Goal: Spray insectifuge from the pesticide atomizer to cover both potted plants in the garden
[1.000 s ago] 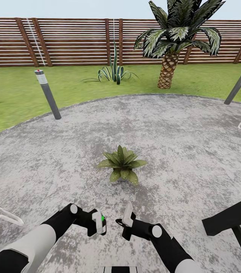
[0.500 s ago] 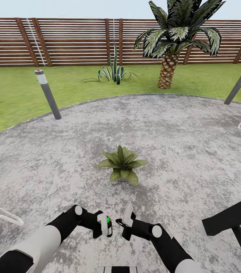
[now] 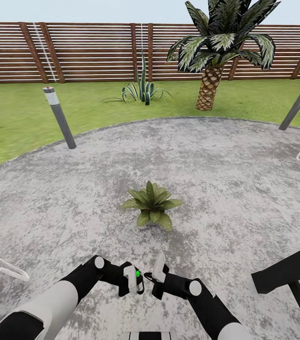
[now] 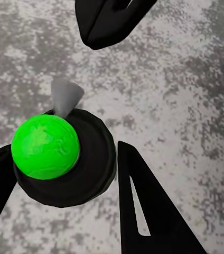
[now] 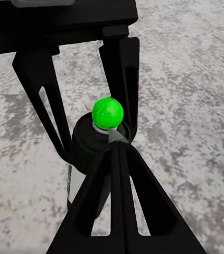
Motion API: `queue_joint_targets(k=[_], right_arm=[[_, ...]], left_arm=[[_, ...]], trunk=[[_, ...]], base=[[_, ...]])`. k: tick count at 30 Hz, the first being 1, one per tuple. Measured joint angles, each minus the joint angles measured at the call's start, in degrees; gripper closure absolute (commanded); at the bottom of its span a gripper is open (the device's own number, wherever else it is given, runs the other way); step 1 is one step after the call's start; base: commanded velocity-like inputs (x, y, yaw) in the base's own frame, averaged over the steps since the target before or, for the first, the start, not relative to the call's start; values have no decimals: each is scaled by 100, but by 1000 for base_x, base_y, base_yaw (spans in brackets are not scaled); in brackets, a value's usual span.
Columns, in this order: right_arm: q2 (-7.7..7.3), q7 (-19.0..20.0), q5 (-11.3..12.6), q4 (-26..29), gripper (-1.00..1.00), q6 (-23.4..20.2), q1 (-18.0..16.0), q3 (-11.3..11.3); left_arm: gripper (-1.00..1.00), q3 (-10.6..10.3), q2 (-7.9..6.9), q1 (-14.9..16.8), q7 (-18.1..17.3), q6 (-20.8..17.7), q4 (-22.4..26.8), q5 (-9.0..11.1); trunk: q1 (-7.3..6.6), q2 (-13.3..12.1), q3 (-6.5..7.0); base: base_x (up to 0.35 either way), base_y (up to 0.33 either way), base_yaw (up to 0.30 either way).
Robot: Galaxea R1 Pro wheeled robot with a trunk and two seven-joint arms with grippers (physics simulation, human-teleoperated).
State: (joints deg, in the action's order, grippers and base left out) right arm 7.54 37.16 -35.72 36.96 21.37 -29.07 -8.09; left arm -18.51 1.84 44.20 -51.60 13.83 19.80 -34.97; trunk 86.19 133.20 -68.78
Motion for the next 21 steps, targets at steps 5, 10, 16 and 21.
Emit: queue_joint_targets(k=[5,10,16,21], right_arm=[[0,-1,0,-3,100,0,0,0],[0,-1,-1,-5,100,0,0,0],[0,-4,-1,-7,100,0,0,0],[0,-4,-1,-9,100,0,0,0]], left_arm=[[100,-1,0,0,-27,27,-1,-7],[100,-9,1,0,-48,38,-3,-1],[100,-10,16,-6,-53,39,-3,4],[100,-9,68,-8,-53,38,-8,9]], trunk=[[0,0,0],[0,0,0],[0,0,0],[0,0,0]], base=[[0,0,0],[0,0,0],[0,0,0],[0,0,0]])
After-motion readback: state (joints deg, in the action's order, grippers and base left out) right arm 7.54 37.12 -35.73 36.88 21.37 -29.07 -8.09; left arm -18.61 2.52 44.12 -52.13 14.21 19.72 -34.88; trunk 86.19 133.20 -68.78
